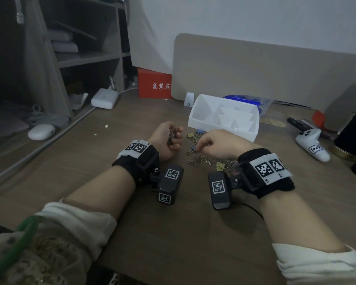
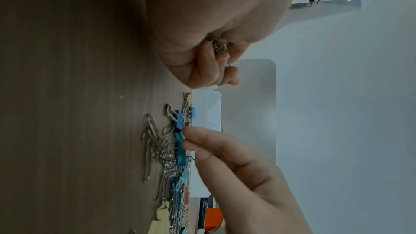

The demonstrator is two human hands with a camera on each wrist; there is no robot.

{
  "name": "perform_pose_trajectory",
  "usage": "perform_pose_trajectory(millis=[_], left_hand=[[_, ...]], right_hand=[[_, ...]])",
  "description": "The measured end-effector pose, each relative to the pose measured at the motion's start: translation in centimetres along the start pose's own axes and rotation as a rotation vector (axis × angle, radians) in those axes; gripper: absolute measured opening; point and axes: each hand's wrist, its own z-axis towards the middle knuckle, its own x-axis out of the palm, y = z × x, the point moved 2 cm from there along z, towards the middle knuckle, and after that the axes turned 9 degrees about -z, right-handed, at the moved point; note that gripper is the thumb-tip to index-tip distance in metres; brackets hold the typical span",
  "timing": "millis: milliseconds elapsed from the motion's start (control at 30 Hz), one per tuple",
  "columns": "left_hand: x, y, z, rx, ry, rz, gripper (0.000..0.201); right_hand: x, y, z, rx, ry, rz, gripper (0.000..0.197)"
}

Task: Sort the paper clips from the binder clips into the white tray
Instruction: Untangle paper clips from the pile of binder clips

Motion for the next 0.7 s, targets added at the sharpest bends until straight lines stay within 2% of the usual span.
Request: perform_pose_trajectory(millis=[267,467,600,700], left_hand=[[0.02,-0.03,-0.11,-0.003,-0.003,0.009,0.036],[-0.01,-0.01,-0.01,0.002,-0.002,0.012,0.036],[-0.02,-0.02,0.05,-0.003,0.008,0.011,0.036],[-0.03,-0.03,0.0,0.001,0.005,0.011,0.035]], right_hand=[[0.2,0.07,-0.15,-0.001,0.067,-0.03,0.027],[0.05,0.17,-0.19,-0.007,0.003,0.0,0.022],[0.26,0.5,-0.35,-0.016,0.063,-0.041,0.035],[0.2,0.67,-0.47,-0.01,0.06,-0.035,0.037]])
